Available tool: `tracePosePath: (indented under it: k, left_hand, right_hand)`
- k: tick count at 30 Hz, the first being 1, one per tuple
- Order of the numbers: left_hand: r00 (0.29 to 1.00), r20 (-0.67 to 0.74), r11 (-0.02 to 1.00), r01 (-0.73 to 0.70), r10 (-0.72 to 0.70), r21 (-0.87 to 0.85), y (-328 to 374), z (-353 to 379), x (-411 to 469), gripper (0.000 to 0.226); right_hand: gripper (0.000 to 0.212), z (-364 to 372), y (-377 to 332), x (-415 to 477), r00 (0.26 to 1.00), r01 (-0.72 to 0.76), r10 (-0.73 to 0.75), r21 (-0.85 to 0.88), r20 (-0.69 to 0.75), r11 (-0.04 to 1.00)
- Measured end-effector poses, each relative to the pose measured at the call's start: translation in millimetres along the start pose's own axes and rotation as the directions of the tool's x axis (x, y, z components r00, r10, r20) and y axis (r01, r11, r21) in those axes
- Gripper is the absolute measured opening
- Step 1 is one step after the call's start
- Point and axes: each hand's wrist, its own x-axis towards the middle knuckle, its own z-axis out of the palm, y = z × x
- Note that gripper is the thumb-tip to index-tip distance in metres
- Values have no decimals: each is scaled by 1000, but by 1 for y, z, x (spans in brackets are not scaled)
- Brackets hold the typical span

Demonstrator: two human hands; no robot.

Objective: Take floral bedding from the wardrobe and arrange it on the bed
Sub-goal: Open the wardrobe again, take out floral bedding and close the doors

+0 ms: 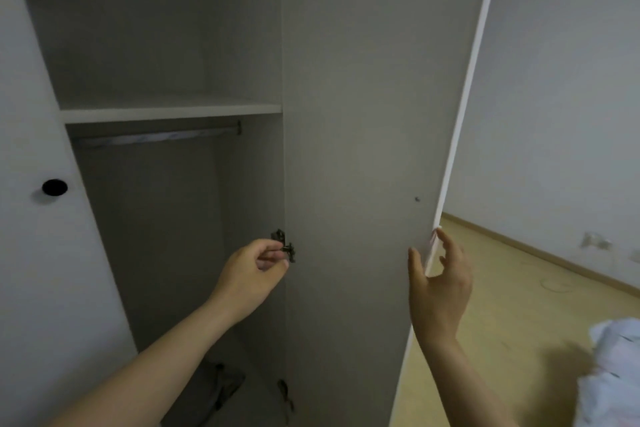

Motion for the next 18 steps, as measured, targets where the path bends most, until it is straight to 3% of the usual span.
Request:
tracePosePath:
  k: [2,4,8,12,18]
  left_hand:
    - [1000,-1,1000,-5,5,-3,-5,-8,-2,20]
    - [1000,-8,1000,-2,2,3,-10,-19,-5,20]
    - [995,-98,1000,22,-22,2,-26,-64,-15,23]
    - [966,-242,995,98,-87,33,-45,-127,-26,25]
    - [889,-453,982,142,-70,126,-56,-203,-30,32]
  right_hand:
    - [40,6,-17,-13,995,102,-102,31,-4,994]
    - [37,16,-35,-25,981,118,-131,97,140,988]
    - [33,61,-67,-52,882,89,-165,188,441,978]
    - [26,112,-105,-79,794,77,-231,283,562,956]
    - [26,170,-158,-108,670,72,-334,390,663,918]
